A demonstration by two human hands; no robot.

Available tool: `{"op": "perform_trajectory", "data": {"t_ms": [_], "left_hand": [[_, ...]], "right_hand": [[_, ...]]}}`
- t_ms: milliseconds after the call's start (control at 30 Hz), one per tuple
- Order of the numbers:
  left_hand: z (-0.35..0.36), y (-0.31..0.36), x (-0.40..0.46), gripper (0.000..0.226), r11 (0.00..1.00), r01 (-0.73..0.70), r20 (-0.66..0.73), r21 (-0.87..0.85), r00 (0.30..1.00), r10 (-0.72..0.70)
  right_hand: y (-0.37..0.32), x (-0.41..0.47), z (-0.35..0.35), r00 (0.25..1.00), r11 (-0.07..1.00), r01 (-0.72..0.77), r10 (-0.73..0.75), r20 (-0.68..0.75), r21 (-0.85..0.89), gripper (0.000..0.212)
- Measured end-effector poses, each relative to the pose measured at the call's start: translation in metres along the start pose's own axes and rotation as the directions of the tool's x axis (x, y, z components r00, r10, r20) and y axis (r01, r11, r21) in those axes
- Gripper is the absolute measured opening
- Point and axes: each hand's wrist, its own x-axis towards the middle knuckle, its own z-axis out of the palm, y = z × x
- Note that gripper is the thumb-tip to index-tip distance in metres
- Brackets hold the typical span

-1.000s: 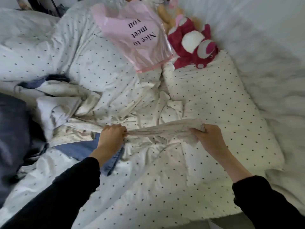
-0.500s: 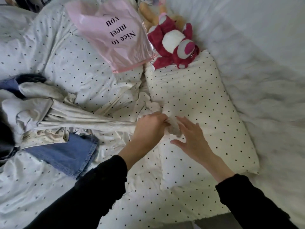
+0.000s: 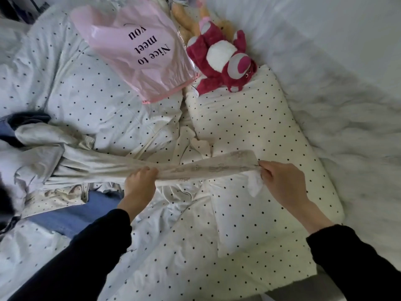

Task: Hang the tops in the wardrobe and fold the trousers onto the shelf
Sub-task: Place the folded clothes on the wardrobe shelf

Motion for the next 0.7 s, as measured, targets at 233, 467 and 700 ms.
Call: {"op": "perform_trajectory", "data": {"t_ms": [233, 467, 700], "left_hand": [[-0.016, -0.034, 0.002, 0.017, 0.998, -0.011, -0.061, 0.06, 0.998, 0.015], [-0.058, 0.049, 0.002, 0.02, 0.957, -0.2, -0.218, -0.209, 0.964, 0.154], [-0.101, 0.192, -0.002, 0.022, 0.797, -0.472, -0.35, -0.378, 0.869, 0.349]], "right_hand": [[-0.009, 0.021, 0.027, 0.947, 0.951, -0.309, 0.308, 0.089, 0.0, 0.031], [-0.043, 0.024, 0.054, 0.913, 0.989, 0.038, -0.092, 0.397, 0.142, 0.089], [0.015, 0.045, 0.026, 0.995, 0.877, 0.088, -0.062, -0.072, 0.473, 0.03]]}}
